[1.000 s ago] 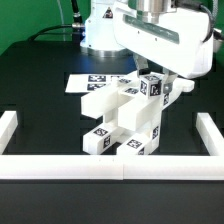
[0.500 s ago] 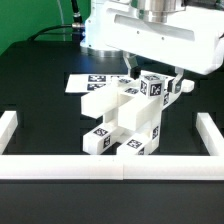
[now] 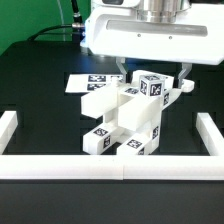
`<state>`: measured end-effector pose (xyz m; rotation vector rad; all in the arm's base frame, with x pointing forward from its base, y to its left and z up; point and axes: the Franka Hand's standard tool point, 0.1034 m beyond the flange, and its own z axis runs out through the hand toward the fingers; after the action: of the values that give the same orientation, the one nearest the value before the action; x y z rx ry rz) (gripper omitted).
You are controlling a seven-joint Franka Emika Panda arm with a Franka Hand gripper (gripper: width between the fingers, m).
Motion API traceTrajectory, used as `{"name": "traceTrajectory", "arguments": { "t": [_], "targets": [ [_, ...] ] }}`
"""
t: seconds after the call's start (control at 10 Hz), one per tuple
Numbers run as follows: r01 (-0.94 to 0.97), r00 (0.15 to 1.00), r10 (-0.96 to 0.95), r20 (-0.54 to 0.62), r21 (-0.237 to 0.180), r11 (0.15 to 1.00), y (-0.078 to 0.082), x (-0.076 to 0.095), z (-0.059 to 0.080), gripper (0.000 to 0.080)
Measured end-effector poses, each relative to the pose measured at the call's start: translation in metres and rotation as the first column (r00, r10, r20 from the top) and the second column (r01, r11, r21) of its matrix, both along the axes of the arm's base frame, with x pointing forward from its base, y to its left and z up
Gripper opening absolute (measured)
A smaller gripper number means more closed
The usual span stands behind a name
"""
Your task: Assemble chair
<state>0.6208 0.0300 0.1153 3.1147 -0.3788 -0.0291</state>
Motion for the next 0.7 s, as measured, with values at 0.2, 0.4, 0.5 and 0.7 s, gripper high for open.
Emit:
{"name": "traceTrajectory", "arguments": {
  "t": [0.2,0.4,0.5,0.7],
  "targets": [
    [-0.112,0.994,0.112,0.002,0.001,0.994,0.0013,0.0001,-0.0002,0.0649],
    [-0.278,0.961,0.278,0.000,-0.001,0.961,0.0005,0.0001,-0.0002,0.0649],
    [-0.389,0.921,0.389,0.000,0.000,0.921,-0.0008,0.0007,0.0003,0.0649],
    [-0.520,0.854,0.520,-0.001,0.001,0.854,-0.0032,0.0006,0.0002,0.0649]
  ]
}}
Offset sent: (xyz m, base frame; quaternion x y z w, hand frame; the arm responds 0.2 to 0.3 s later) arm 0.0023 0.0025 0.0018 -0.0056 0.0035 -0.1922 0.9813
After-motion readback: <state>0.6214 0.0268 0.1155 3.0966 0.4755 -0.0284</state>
